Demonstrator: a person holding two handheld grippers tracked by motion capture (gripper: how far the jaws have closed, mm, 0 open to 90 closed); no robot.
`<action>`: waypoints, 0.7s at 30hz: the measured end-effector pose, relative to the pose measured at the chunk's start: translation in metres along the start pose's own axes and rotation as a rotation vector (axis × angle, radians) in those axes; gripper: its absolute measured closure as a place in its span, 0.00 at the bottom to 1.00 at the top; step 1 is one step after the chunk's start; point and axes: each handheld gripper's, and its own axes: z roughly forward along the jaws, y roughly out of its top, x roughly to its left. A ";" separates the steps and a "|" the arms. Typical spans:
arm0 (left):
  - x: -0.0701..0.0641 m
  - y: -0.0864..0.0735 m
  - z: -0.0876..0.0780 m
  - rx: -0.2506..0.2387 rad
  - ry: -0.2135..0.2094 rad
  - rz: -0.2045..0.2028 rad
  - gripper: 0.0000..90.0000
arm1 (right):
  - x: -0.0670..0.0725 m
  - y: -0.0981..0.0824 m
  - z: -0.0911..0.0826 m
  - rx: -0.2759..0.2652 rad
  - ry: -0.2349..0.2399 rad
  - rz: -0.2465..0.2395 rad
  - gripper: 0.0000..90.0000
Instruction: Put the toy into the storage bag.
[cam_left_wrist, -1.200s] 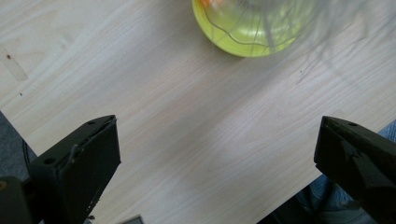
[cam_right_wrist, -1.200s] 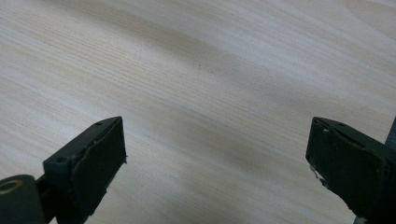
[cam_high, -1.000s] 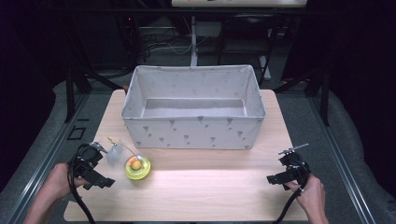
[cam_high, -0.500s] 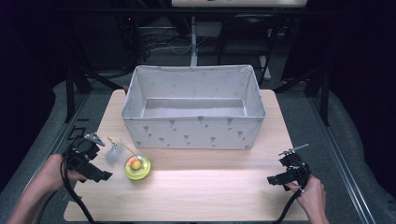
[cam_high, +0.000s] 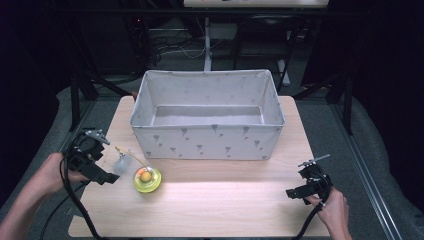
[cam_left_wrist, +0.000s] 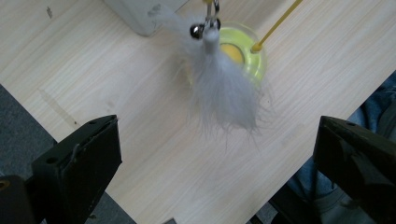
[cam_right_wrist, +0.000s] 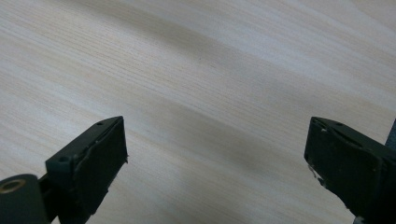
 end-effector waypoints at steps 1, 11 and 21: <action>0.000 0.002 -0.002 0.002 -0.002 0.005 0.03 | 0.000 0.000 0.000 -0.001 -0.003 0.001 0.06; -0.002 0.023 -0.012 0.007 -0.004 0.055 0.02 | 0.000 -0.001 0.001 0.000 -0.005 -0.001 0.06; -0.009 0.049 -0.019 0.025 0.002 0.122 0.04 | 0.000 -0.001 0.002 0.000 0.001 0.003 0.06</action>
